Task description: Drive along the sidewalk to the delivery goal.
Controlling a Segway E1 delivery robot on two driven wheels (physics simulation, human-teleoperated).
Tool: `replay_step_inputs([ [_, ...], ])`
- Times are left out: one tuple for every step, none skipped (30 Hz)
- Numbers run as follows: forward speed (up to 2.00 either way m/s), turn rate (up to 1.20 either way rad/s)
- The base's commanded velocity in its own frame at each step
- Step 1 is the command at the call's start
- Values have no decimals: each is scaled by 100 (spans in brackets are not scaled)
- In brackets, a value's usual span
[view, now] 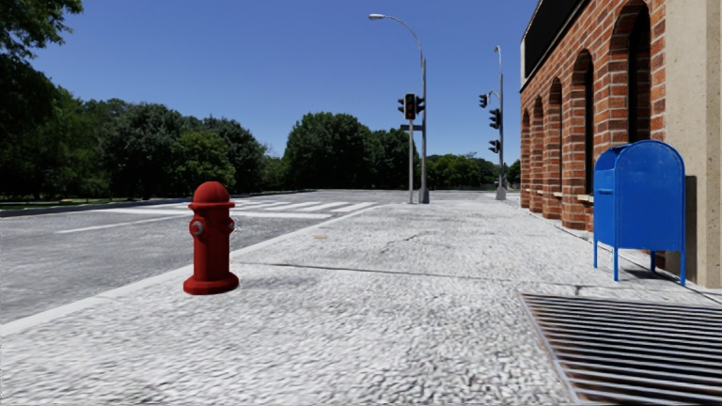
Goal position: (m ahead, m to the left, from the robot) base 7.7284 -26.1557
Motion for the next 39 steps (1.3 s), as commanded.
replay_step_inputs([
  [200, 0],
  [200, 0],
  [200, 0],
  [200, 0],
  [200, -4],
  [200, -29],
  [200, -29],
  [200, -41],
  [200, -43],
  [200, -43],
  [200, -44],
  [200, -44],
  [200, -44],
  [200, -44],
  [200, -44],
  [200, -44],
  [200, -44],
  [200, -39],
  [200, -24],
  [200, 0],
  [200, 0],
  [200, 0],
  [200, 0],
  [200, 0],
  [200, 0],
  [200, 0],
  [200, 0],
  [200, 0],
  [200, 0],
  [200, 0],
  [200, 0],
  [200, 0],
  [200, 0],
  [200, 0],
  [200, -12],
  [200, -12],
  [200, -25],
  [200, -31],
  [200, -31],
])
